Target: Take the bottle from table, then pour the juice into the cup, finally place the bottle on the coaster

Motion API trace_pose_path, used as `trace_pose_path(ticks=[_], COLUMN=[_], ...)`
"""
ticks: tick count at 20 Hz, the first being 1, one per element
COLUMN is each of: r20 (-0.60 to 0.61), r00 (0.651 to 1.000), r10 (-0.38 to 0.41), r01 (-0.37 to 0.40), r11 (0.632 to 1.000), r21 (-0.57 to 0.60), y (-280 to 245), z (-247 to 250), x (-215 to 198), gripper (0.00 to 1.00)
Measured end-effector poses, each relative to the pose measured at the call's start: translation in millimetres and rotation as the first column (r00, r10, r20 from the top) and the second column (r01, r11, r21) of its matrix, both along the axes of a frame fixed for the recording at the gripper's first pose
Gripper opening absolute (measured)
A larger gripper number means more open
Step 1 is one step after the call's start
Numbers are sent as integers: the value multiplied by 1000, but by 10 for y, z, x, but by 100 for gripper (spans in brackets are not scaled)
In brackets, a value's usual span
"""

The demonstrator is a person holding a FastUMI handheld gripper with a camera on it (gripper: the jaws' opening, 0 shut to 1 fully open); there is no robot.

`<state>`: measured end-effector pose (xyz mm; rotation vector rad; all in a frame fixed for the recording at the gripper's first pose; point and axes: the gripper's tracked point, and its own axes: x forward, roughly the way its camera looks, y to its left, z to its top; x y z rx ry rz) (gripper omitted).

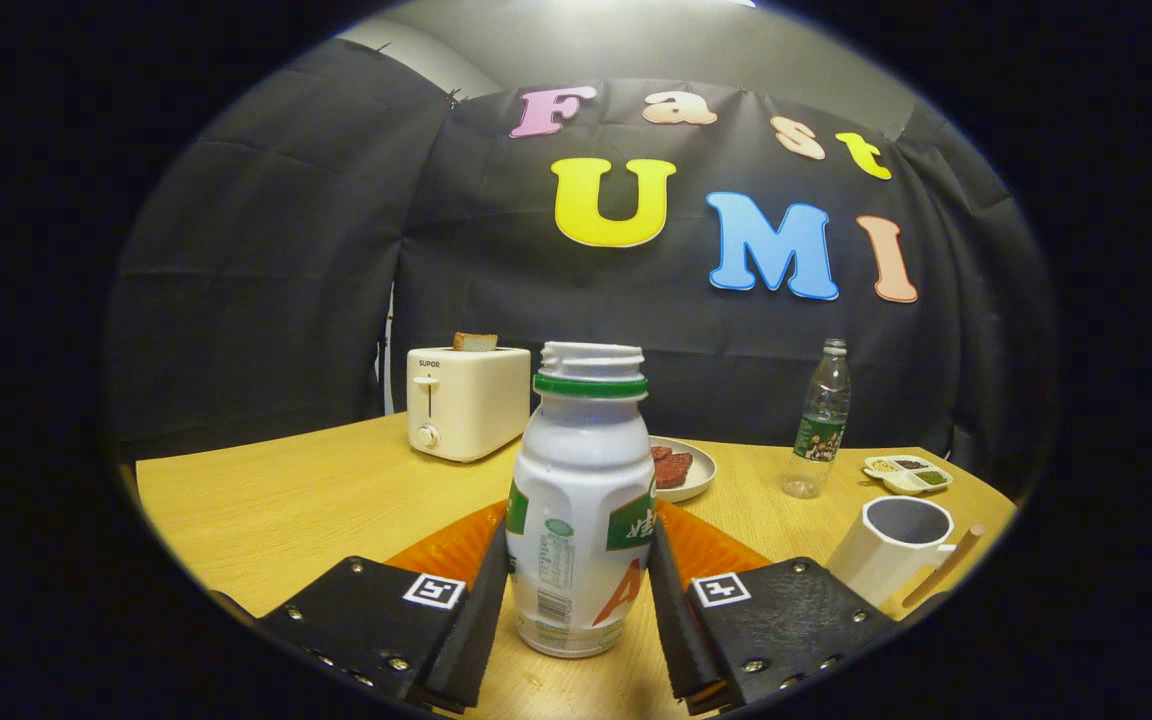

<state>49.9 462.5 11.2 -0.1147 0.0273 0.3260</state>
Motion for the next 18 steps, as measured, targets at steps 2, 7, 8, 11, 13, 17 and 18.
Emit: trace_pose_path(ticks=[2,7,8,11,13,17,18], r20=[-1,-20,-19,-25,-42,-70,-78], r00=[1000,993,989,978,973,965,963], r10=[-28,-116,-148,-207,-227,-254,-259], r01=[28,118,149,208,230,261,268], r11=[1000,991,987,976,970,955,952], r21=[-3,67,67,56,81,138,150], y=[-46,-176,-231,-318,-314,-293,-292], z=[22,154,215,326,388,491,518], x=[-14,-35,-43,-52,-43,-115,-130], gripper=[68,68,68,68,68,68,68])
